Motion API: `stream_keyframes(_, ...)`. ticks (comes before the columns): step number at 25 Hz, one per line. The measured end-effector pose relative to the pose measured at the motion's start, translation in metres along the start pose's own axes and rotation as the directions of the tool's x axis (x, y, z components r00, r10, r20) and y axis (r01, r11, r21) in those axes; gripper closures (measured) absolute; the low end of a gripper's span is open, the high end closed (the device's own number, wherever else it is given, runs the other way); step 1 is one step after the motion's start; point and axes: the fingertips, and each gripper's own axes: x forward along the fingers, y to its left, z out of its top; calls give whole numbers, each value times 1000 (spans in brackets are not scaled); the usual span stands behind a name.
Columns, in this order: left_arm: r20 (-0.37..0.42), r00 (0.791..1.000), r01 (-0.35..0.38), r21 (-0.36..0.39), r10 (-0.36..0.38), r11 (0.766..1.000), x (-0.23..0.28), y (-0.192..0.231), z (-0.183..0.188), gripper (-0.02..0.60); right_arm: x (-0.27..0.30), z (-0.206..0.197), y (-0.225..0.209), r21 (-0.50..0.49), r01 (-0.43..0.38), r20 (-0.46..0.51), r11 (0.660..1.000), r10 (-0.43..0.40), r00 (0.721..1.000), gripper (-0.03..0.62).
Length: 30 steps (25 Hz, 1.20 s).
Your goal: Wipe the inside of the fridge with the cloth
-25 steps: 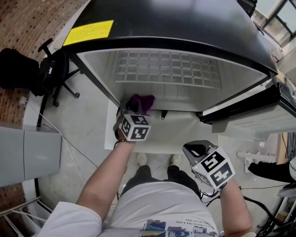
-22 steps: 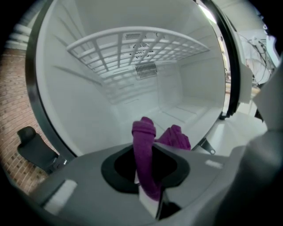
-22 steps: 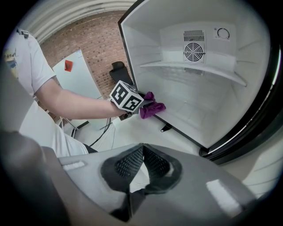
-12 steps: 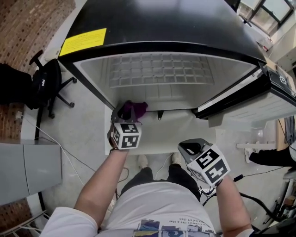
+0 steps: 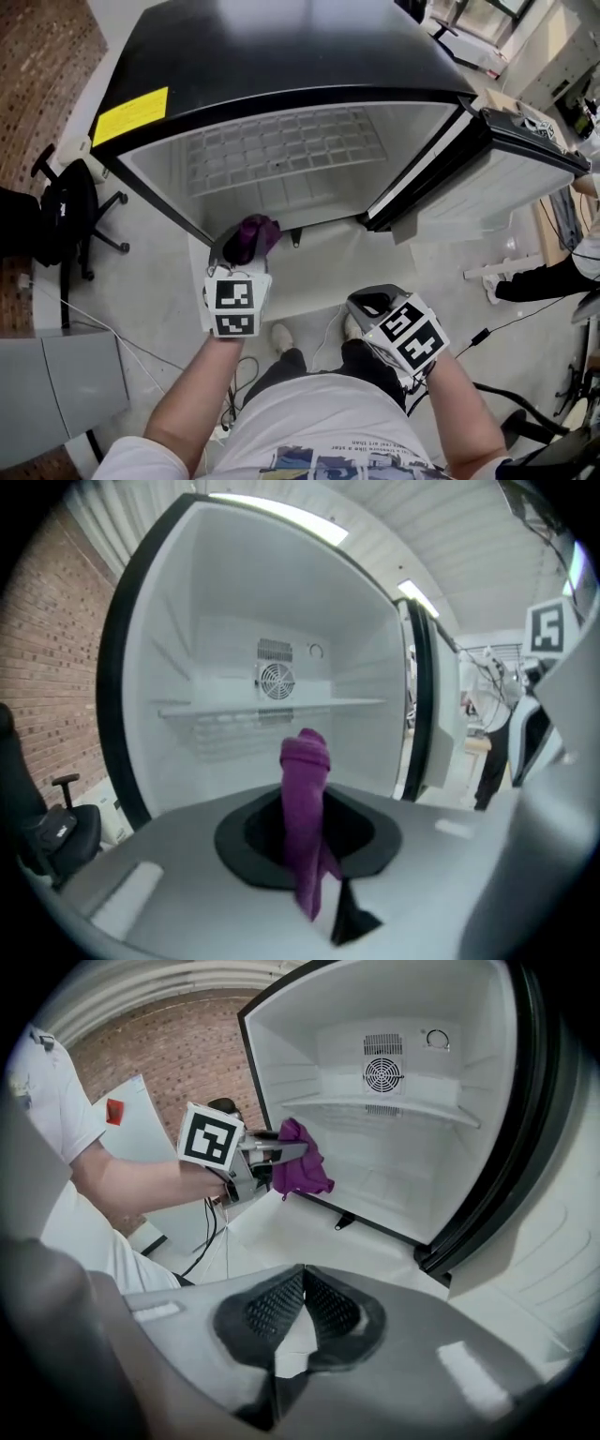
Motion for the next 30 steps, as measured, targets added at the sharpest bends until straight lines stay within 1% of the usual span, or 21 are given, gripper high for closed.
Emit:
stream_keyframes(3, 73, 996, 42, 14, -43, 999, -11, -28, 37, 512, -9, -9, -10, -5, 17, 5, 1000, -17, 1000, 591)
stream_keyframes(6, 128, 988, 79, 41, -83, 996, -27, -61, 74, 512, -20, -15, -17, -14, 15, 23, 1000, -15, 1000, 591)
stream_keyframes(9, 193, 975, 105, 55, -114, 993, -38, -97, 111, 512, -35, -27, -30, -30, 12, 48, 999, -10, 999, 591)
stream_keyframes(11, 248, 962, 106, 39, -112, 994, -41, -123, 137, 512, -49, -38, -43, -44, 7, 67, 999, -4, 998, 591)
stream_keyframes(14, 317, 946, 71, 1, -68, 997, -40, -160, 173, 514, -70, -63, -71, -76, 0, 88, 997, 7, 996, 591)
stream_keyframes(18, 358, 934, -15, -1, 15, 1000, -33, -198, 212, 514, -100, -101, -104, -108, -28, 99, 994, 39, 994, 591)
stream_keyframes(22, 366, 925, -95, -36, 102, 995, -30, -216, 249, 513, -125, -133, -123, -132, -56, 88, 990, 68, 994, 591)
stream_keyframes(25, 374, 914, -157, -26, 156, 987, -19, -232, 276, 514, -142, -166, -138, -138, -70, 65, 988, 80, 995, 591)
stream_keyframes(28, 354, 913, -204, -32, 202, 978, -6, -228, 287, 512, -145, -187, -145, -133, -91, 50, 987, 99, 994, 591)
stream_keyframes(30, 338, 914, -225, -34, 223, 974, 3, -231, 291, 512, -147, -196, -151, -114, -97, 62, 989, 104, 993, 591)
